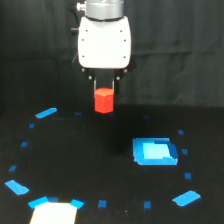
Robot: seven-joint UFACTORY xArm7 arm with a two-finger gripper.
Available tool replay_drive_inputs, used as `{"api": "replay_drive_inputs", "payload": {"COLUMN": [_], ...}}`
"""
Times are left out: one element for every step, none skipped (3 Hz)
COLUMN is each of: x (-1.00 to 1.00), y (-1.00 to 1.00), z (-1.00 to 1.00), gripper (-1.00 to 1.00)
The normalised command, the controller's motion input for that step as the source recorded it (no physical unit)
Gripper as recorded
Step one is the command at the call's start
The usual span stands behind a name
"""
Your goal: Pick up the red object from the table
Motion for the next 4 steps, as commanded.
{"api": "replay_drive_inputs", "payload": {"x": [0.02,-0.03,-0.04,0.05], "y": [-0.10,-0.48,-0.11,-0.15], "z": [0.30,0.46,0.31,0.38], "gripper": [-0.96,-1.00,-1.00,-1.00]}}
